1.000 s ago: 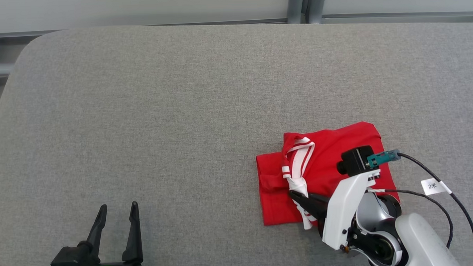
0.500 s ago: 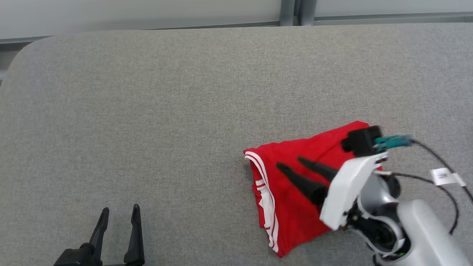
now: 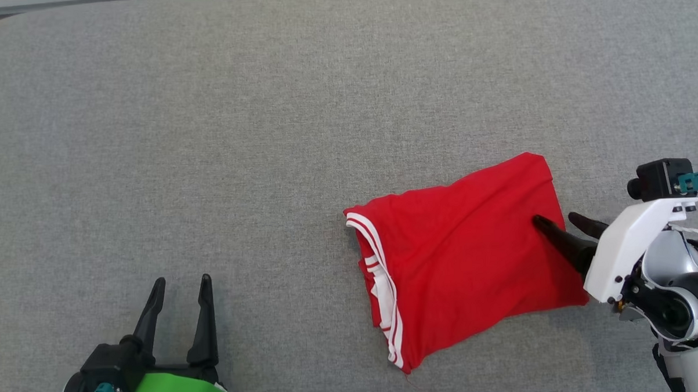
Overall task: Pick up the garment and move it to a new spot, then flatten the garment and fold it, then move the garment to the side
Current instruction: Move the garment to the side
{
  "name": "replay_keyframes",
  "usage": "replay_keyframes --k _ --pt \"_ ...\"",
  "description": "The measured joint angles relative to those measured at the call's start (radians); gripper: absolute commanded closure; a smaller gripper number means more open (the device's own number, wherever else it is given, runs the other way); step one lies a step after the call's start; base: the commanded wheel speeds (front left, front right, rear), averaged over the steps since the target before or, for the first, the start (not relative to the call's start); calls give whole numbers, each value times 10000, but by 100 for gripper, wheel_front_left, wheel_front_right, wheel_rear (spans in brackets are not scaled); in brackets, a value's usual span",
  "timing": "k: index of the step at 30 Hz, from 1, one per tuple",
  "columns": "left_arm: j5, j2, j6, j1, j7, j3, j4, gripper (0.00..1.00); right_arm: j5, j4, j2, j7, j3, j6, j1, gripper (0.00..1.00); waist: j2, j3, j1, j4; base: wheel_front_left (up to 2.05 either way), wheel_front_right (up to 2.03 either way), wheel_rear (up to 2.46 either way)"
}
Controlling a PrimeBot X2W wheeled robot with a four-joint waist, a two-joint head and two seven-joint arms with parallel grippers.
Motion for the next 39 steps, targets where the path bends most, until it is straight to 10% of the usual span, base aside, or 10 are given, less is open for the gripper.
replay_keyframes --k 6,7,8,18,39 --pt "163 25 -81 -239 0 194 -19 0 495 1001 163 -27 756 -2 -832 0 0 378 0 -176 0 0 0" --pt "203 29 -86 -248 0 211 -31 0 662 1166 199 -67 934 -2 -1018 70 0 399 0 -228 0 0 0" --pt "226 36 -88 -251 0 226 -44 0 796 1290 199 -188 1131 -2 -1194 100 0 412 0 -292 0 0 0" --pt "314 577 6 -5 100 663 -644 0 2105 1333 -255 -790 2151 0 -1995 100 0 395 0 -1618 0 0 0" --pt "430 1135 188 52 1083 481 -2011 0 1772 1369 -2270 -477 573 0 -3558 100 0 774 0 -4691 0 0 0"
